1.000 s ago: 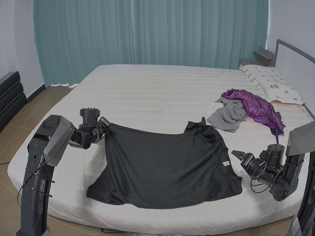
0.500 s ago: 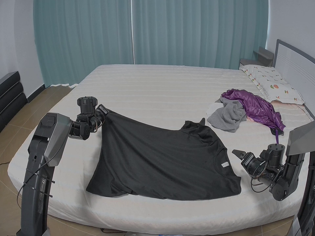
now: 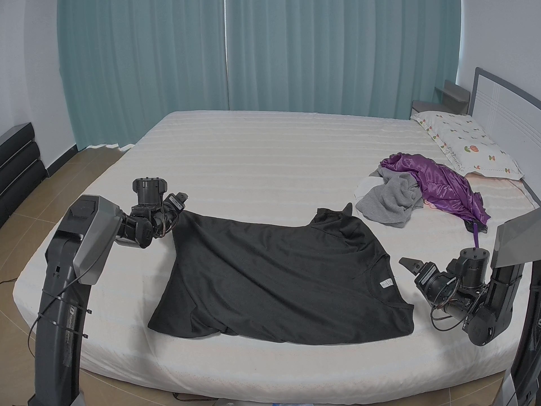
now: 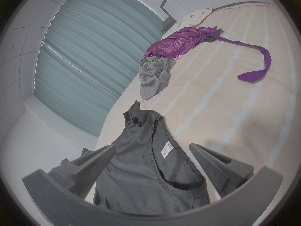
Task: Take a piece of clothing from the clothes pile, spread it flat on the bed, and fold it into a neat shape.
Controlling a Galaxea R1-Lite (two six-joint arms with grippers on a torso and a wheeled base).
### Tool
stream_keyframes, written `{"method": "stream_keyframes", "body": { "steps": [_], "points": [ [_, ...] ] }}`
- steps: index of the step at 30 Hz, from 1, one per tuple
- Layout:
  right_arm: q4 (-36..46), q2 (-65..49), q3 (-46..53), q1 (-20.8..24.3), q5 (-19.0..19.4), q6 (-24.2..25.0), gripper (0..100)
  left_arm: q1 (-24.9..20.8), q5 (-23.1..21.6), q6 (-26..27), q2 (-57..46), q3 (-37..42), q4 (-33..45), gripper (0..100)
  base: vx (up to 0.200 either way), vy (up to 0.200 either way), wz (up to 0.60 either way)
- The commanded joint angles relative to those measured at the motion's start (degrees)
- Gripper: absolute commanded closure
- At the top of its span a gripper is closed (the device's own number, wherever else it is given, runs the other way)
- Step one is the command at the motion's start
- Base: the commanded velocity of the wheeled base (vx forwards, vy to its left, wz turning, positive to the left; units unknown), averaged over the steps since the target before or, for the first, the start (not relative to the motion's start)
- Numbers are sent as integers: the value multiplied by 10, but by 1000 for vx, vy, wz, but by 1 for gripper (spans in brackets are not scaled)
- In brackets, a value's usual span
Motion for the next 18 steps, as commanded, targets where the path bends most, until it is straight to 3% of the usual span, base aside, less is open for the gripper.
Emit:
{"method": "stream_keyframes", "body": {
  "steps": [1, 8, 18],
  "points": [
    [-8, -3, 2, 0, 0, 6, 0, 14, -7, -1, -99, 100, 5, 0, 0, 0, 0],
    [-8, -10, 8, 0, 0, 6, 0, 26, -66, -2, -228, 304, -12, 0, 0, 0, 0],
    [-8, -20, 18, 7, 0, 5, 0, 23, -89, -7, -358, 551, -106, 0, 0, 0, 0]
  ]
}}
